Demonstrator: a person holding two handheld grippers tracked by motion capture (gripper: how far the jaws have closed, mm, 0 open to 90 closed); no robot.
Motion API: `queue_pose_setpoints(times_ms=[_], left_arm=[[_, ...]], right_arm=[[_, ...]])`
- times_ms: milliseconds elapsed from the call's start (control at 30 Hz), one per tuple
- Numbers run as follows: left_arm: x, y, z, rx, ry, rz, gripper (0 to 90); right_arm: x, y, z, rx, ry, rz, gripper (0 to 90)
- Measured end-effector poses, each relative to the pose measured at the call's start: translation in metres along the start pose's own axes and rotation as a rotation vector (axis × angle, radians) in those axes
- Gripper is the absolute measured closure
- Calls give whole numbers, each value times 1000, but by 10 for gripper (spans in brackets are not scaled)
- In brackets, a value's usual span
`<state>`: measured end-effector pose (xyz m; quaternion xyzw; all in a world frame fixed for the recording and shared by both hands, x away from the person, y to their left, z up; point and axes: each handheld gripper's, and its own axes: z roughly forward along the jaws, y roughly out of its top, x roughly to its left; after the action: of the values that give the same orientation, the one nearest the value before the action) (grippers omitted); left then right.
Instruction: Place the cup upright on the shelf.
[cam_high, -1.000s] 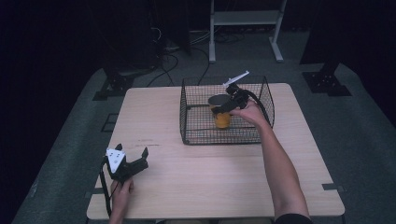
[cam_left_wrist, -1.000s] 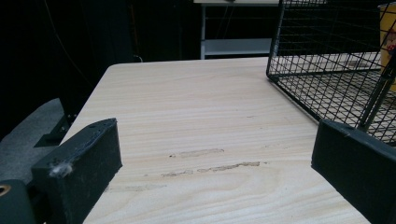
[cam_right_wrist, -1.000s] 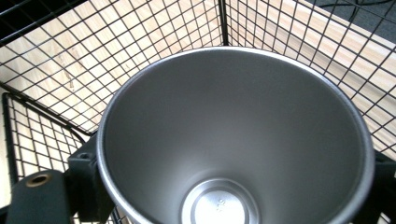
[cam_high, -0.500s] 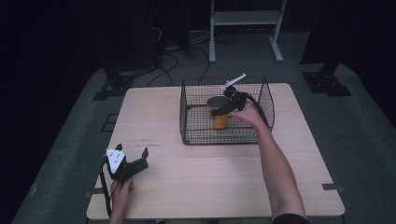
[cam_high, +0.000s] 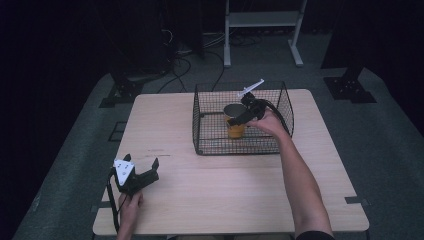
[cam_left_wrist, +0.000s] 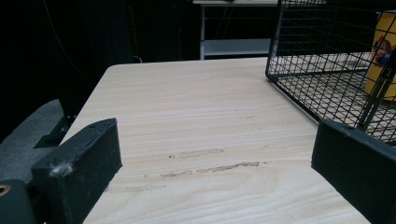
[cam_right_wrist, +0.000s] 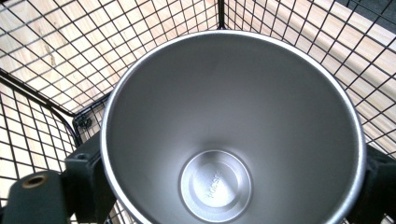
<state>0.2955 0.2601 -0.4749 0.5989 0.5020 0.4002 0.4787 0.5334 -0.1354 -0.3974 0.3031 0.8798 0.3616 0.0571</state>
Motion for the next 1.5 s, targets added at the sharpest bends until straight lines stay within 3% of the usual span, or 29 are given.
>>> queue_pose_setpoints(times_ms=[567,800,1267,1500], left_arm=[[0,0,0,1,0,0,8],[0,0,0,1,0,0,8],[0,0,0,2,3,-1,8],[0,0,1,5,9,-1,8]], right_arm=[[3,1,-1,3,0,-11,83],[5,3,-4,0,-6,-11,31],[5,6,-28,-84,-13,10,23],[3,8,-54,-183,0,45,24]])
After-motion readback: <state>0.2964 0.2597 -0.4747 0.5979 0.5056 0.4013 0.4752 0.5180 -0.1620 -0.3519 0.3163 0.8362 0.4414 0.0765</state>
